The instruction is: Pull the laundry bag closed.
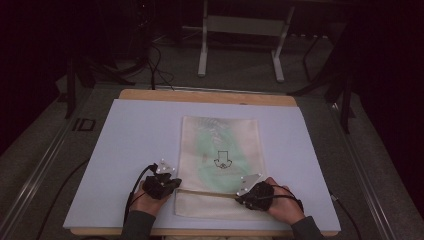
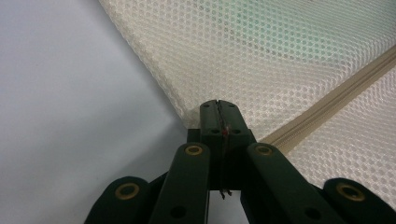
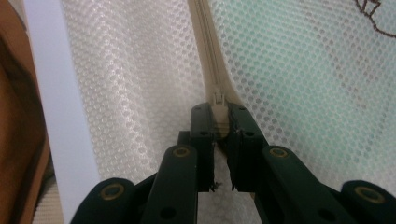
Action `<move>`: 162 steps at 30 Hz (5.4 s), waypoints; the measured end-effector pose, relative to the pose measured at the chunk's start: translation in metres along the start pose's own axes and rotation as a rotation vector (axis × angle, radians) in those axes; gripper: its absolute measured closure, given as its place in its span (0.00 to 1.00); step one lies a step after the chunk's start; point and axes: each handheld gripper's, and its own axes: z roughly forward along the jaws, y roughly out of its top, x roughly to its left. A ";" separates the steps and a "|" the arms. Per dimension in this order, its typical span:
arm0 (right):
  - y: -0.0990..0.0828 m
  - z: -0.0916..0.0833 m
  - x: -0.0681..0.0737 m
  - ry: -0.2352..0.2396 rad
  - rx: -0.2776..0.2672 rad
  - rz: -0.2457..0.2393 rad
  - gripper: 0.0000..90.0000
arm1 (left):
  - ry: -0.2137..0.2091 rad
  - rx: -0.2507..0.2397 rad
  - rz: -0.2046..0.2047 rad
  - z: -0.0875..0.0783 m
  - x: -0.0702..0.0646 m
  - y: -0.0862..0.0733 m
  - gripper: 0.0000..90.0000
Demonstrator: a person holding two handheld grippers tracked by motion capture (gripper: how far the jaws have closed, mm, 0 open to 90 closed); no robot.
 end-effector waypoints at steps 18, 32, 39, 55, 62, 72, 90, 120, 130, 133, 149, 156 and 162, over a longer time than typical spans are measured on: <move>-0.005 -0.003 -0.001 0.002 0.001 0.011 0.92 | -0.001 0.000 0.000 0.000 0.000 0.000 1.00; -0.012 -0.006 -0.003 -0.003 0.003 0.020 0.92 | -0.002 0.001 -0.001 0.000 0.000 0.000 1.00; -0.015 -0.007 -0.004 0.000 0.003 0.027 0.92 | -0.001 0.001 -0.001 0.000 0.000 0.000 1.00; -0.020 -0.010 -0.005 -0.002 0.003 0.038 0.92 | -0.005 0.001 -0.003 0.000 0.000 0.000 1.00; -0.024 -0.013 -0.007 -0.005 0.008 0.055 0.92 | -0.003 0.003 -0.002 0.000 0.000 0.000 1.00; -0.030 -0.018 -0.010 -0.009 0.011 0.065 0.92 | -0.005 0.002 -0.002 0.000 0.001 0.000 1.00; -0.043 -0.025 -0.011 -0.022 0.016 0.091 0.91 | -0.004 0.002 -0.002 0.000 0.001 0.000 1.00; -0.072 -0.045 -0.021 -0.048 0.019 0.165 0.91 | -0.003 0.000 -0.005 0.000 0.000 0.000 1.00; -0.071 -0.045 -0.022 -0.084 0.026 0.162 0.91 | 0.000 0.003 -0.003 0.000 -0.001 0.000 1.00; -0.071 -0.045 -0.023 -0.092 0.022 0.167 0.91 | 0.004 0.005 -0.001 0.000 -0.001 0.001 1.00; -0.078 -0.055 -0.026 -0.061 -0.120 0.224 0.69 | -0.013 -0.027 0.044 -0.001 -0.002 -0.003 0.93; -0.079 -0.056 -0.027 -0.079 -0.134 0.250 0.63 | -0.014 -0.035 0.051 -0.002 -0.002 -0.003 0.92; -0.085 -0.059 -0.033 -0.113 -0.145 0.295 0.61 | 0.001 -0.055 0.051 -0.005 0.001 -0.003 0.91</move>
